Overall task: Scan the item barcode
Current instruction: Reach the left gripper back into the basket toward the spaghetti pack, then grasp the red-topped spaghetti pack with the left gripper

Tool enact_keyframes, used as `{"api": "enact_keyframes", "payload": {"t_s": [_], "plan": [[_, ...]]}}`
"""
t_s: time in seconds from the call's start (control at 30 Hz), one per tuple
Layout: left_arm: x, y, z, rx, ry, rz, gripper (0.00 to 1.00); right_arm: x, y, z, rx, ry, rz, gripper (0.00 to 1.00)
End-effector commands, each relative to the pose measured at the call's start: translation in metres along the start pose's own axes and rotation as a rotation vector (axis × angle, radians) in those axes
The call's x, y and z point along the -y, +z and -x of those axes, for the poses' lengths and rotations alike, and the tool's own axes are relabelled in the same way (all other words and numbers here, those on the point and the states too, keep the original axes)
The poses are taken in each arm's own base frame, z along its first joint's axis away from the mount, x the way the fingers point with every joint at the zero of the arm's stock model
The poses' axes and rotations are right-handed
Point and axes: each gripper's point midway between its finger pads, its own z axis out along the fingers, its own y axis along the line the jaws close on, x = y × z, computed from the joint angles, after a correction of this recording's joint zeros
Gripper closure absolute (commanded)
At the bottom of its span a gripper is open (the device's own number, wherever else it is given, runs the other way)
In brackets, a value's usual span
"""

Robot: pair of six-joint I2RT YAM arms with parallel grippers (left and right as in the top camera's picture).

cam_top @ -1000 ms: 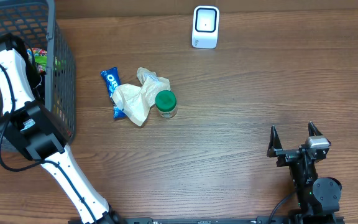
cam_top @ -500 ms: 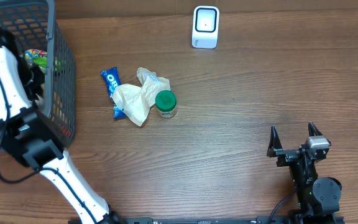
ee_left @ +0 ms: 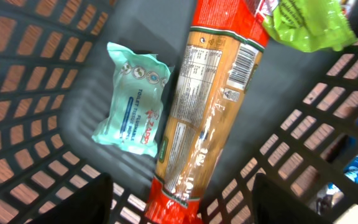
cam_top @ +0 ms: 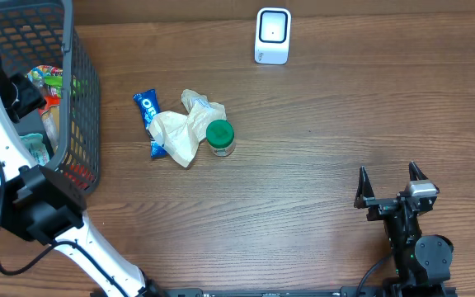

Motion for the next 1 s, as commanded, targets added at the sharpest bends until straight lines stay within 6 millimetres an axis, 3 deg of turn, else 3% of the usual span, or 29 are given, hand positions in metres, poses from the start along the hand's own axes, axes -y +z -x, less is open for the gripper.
{"api": "enact_keyframes", "payload": {"t_s": [0.0, 0.27, 0.57, 0.87, 0.97], "plan": [[0.002, 0.031, -0.004, -0.07, 0.014, 0.016, 0.31, 0.001, 0.0, -0.003, 0.0, -0.007, -0.007, 0.0], [0.007, 0.088, -0.013, -0.188, 0.038, 0.035, 0.25, 0.001, 0.0, -0.003, 0.0, -0.007, -0.007, 0.0], [0.012, 0.129, -0.019, -0.254, 0.066, 0.038, 0.23, 0.002, 0.0, -0.003, 0.0, -0.007, -0.008, 0.0], [0.021, 0.142, -0.01, -0.219, 0.085, -0.003, 0.21, 0.001, 0.0, -0.003, 0.0, -0.007, -0.007, 0.0], [0.022, 0.143, -0.005, -0.2, 0.084, -0.006, 0.16, 0.001, 0.0, -0.003, 0.0, -0.007, -0.007, 0.0]]}}
